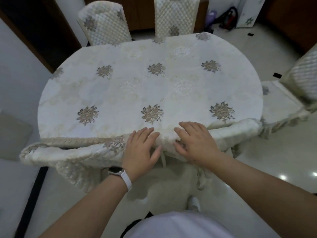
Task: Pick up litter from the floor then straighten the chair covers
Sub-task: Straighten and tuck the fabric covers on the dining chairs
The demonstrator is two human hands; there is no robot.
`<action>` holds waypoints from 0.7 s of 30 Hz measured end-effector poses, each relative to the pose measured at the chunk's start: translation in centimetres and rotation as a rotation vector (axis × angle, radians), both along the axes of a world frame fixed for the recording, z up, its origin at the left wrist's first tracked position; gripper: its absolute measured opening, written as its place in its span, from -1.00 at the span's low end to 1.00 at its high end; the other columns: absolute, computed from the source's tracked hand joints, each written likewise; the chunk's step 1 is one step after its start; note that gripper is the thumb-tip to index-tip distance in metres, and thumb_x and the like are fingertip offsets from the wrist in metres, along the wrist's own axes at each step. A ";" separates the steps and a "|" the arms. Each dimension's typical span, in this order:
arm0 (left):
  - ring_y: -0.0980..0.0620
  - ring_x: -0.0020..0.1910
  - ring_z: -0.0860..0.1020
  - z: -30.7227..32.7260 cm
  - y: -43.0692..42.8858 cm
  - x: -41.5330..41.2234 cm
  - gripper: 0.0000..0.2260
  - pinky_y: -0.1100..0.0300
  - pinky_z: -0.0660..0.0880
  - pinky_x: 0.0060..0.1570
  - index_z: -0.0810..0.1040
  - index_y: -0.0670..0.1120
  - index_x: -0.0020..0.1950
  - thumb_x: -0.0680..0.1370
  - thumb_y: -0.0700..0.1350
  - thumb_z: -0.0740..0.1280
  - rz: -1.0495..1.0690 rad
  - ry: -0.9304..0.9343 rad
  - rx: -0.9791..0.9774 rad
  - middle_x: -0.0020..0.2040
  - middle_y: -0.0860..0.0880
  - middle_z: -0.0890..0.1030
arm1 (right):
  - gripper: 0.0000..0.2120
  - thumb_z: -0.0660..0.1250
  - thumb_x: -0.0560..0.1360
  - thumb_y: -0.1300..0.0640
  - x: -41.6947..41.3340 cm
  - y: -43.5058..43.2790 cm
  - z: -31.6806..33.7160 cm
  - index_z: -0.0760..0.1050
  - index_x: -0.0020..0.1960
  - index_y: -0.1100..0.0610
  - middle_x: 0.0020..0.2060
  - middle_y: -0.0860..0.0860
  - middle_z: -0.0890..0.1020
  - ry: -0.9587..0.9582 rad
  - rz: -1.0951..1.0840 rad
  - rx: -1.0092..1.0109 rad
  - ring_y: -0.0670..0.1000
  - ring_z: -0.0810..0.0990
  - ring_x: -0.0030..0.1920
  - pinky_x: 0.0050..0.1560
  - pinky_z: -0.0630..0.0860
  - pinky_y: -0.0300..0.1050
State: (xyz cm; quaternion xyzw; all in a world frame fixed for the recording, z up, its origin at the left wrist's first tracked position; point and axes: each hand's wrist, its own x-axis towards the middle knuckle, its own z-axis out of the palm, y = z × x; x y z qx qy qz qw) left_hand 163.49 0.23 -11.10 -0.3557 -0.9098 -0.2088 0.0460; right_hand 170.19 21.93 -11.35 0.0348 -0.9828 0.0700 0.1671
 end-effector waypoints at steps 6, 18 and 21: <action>-0.09 0.30 0.44 -0.8 7.8 2.1 -0.63 -0.08 0.37 0.31 0.54 -0.07 0.28 0.55 0.08 0.26 -0.032 -0.027 -0.008 0.29 -0.06 0.54 | -0.60 0.26 0.50 -0.14 3.0 8.7 -1.2 0.54 0.16 0.13 0.15 0.11 0.57 -0.062 -0.019 0.008 0.15 0.52 0.15 0.18 0.40 0.08; -0.07 0.23 0.50 -2.6 11.4 1.9 -0.58 -0.02 0.39 0.23 0.52 -0.04 0.32 0.58 0.17 0.19 -0.123 -0.107 -0.009 0.23 0.00 0.56 | -0.48 0.14 0.52 -0.27 5.6 13.4 -2.8 0.54 0.23 0.09 0.09 0.02 0.58 -0.081 -0.119 -0.079 0.08 0.52 0.13 0.31 0.27 0.07; -0.08 0.21 0.51 -3.6 11.2 1.6 -0.58 -0.01 0.38 0.20 0.55 -0.03 0.31 0.59 0.17 0.17 -0.119 -0.093 0.049 0.20 0.00 0.57 | -0.49 0.16 0.52 -0.26 5.5 13.8 -2.8 0.51 0.26 0.07 0.12 0.02 0.56 -0.131 -0.107 -0.119 0.10 0.51 0.18 0.34 0.30 0.19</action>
